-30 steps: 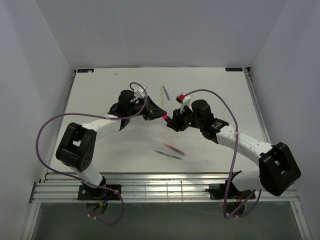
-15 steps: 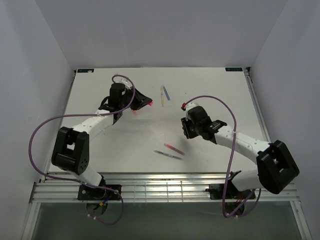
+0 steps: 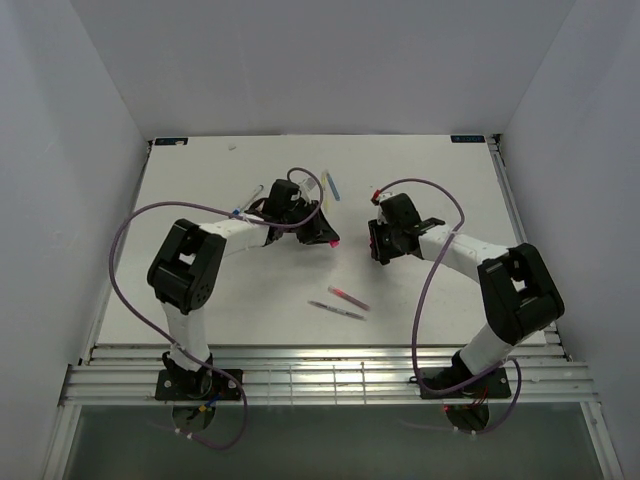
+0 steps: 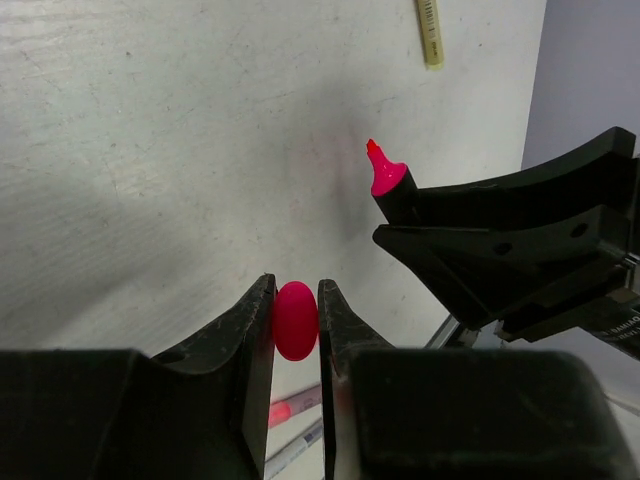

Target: Open the pen caps

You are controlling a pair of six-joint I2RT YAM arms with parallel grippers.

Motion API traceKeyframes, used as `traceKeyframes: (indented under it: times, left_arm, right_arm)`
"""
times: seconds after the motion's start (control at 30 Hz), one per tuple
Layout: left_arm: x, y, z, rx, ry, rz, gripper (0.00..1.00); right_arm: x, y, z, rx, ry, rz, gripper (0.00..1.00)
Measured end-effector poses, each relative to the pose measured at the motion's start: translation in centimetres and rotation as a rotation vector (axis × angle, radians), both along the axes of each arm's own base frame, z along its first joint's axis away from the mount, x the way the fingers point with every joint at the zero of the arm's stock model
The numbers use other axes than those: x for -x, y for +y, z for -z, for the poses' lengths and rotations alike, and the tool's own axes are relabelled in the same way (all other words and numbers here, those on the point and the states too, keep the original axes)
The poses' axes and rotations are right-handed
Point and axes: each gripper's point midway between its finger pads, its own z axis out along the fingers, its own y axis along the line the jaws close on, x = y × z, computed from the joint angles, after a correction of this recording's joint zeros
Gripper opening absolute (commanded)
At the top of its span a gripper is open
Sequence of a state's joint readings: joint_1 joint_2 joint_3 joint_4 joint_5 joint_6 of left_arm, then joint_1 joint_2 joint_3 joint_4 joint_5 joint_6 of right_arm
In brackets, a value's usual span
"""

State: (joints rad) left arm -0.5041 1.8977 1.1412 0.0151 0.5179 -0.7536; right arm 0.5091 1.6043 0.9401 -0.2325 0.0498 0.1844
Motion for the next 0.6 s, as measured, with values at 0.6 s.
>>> traceKeyframes:
  times: [0.6]
  left_arm:
    - [0.4, -4.9, 3.8, 0.019, 0.059, 0.147, 0.00]
  right_arm:
    - [-2.9, 0.6, 2.0, -0.025, 0.000, 0.015, 0.23]
